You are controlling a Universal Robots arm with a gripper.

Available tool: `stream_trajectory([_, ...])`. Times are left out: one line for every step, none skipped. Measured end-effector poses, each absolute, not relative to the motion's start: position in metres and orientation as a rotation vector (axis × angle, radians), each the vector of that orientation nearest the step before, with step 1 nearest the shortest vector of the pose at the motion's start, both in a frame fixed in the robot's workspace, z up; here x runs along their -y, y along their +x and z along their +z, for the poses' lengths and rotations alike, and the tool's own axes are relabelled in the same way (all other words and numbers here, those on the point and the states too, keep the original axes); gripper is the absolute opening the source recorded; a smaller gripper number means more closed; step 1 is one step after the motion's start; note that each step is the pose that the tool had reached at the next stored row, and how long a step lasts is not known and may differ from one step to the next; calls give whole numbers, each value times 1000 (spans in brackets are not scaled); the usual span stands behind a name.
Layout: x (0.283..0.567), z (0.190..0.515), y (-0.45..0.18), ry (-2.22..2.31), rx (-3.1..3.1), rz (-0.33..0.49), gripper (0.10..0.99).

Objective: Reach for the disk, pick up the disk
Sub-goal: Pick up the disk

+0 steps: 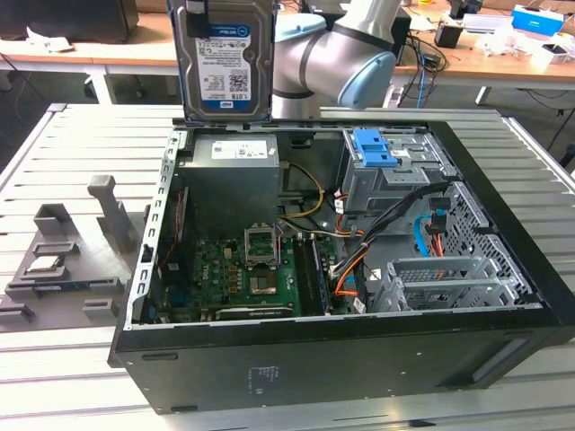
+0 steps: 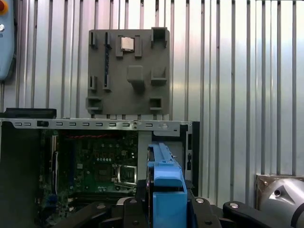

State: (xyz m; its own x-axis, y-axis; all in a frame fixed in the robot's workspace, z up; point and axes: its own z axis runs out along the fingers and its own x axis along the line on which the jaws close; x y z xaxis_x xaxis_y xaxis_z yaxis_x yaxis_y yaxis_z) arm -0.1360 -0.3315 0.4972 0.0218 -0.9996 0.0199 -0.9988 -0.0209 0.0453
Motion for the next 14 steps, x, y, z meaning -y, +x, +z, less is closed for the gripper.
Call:
stream_trajectory([331, 497, -133, 2212, 2165, -27, 365])
stream_trajectory([331, 497, -129, 2211, 2165, -28, 365])
stream_trajectory([331, 497, -126, 2211, 2165, -28, 365])
stream_trajectory([331, 497, -122, 2211, 2165, -28, 365])
stream_trajectory([331, 497, -117, 2211, 2165, -28, 365])
stream_trajectory([331, 497, -110, 2211, 2164, -29, 365])
stream_trajectory([331, 497, -107, 2211, 2164, -29, 365])
stream_trajectory([331, 497, -104, 2211, 2164, -29, 365])
stream_trajectory([331, 497, -100, 2211, 2164, -29, 365])
stream_trajectory([331, 497, -97, 2211, 2164, -29, 365])
stream_trajectory([331, 497, -93, 2211, 2164, -30, 365])
stream_trajectory([331, 497, -90, 2210, 2164, -30, 365])
stream_trajectory([331, 497, -85, 2210, 2164, -30, 365])
stream_trajectory([331, 497, -79, 2210, 2164, -30, 365])
